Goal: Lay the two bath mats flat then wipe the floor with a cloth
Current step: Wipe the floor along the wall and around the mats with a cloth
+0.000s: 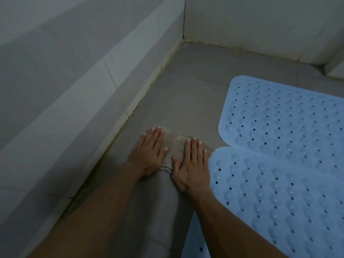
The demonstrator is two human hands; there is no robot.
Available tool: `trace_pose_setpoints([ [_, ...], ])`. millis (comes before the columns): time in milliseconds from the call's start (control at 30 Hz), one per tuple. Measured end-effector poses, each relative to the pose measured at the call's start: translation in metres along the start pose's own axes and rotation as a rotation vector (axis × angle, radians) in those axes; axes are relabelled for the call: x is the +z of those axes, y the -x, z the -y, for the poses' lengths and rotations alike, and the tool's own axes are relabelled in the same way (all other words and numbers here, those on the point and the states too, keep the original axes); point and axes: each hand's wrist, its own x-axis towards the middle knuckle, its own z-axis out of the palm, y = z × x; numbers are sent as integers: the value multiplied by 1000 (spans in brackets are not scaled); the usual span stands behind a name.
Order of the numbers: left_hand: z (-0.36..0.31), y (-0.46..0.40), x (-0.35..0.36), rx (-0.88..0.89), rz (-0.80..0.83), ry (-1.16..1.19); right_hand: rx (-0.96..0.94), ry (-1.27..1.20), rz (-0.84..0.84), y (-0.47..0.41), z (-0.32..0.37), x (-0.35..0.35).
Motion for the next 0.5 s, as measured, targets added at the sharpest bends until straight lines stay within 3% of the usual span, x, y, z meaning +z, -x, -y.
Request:
trace_pose_setpoints([
  [133, 5, -59, -2, 58, -63, -63, 10, 29, -26, -60, -14, -10],
  [500, 2, -236, -16, 63, -34, -58, 30, 87, -46, -221, -62, -35],
])
